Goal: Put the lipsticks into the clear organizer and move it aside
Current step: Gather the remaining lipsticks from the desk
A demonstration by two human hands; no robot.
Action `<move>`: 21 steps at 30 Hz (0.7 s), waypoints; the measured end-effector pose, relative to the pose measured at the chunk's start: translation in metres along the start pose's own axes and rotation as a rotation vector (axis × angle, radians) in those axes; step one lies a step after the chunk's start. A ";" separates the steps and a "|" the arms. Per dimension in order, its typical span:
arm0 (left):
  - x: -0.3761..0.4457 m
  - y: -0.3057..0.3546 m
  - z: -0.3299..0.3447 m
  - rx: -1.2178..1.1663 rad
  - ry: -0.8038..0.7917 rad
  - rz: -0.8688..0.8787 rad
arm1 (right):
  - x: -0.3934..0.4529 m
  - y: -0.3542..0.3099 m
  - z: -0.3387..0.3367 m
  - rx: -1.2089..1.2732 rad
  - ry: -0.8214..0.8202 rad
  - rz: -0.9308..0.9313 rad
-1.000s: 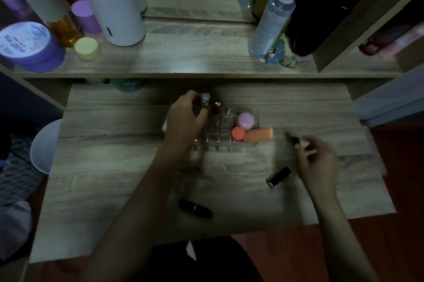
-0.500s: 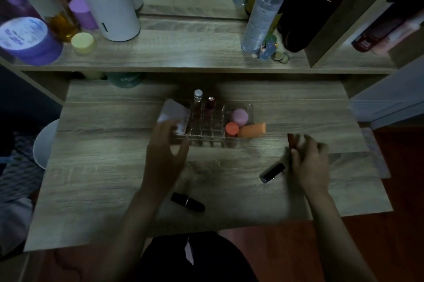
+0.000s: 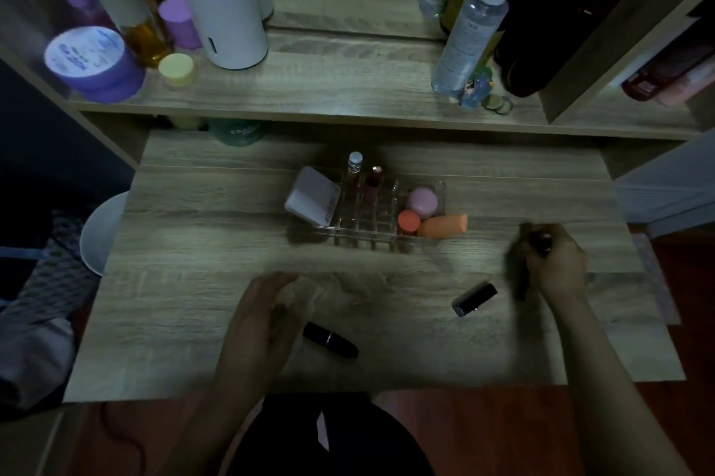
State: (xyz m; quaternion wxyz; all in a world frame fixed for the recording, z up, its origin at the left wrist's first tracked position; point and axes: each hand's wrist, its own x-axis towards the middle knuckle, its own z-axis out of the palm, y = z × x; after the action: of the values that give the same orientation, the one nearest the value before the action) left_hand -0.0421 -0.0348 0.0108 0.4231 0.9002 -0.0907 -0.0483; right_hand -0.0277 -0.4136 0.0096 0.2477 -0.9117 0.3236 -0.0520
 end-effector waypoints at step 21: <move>0.028 -0.021 0.015 0.051 -0.192 0.030 | -0.007 -0.166 0.044 0.423 0.020 -0.435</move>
State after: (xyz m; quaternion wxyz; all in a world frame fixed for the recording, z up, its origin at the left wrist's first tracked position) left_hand -0.0149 -0.0383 -0.0153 0.3899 0.9005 -0.1456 -0.1259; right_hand 0.0714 -0.2799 0.0522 0.4121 -0.8871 0.1053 -0.1792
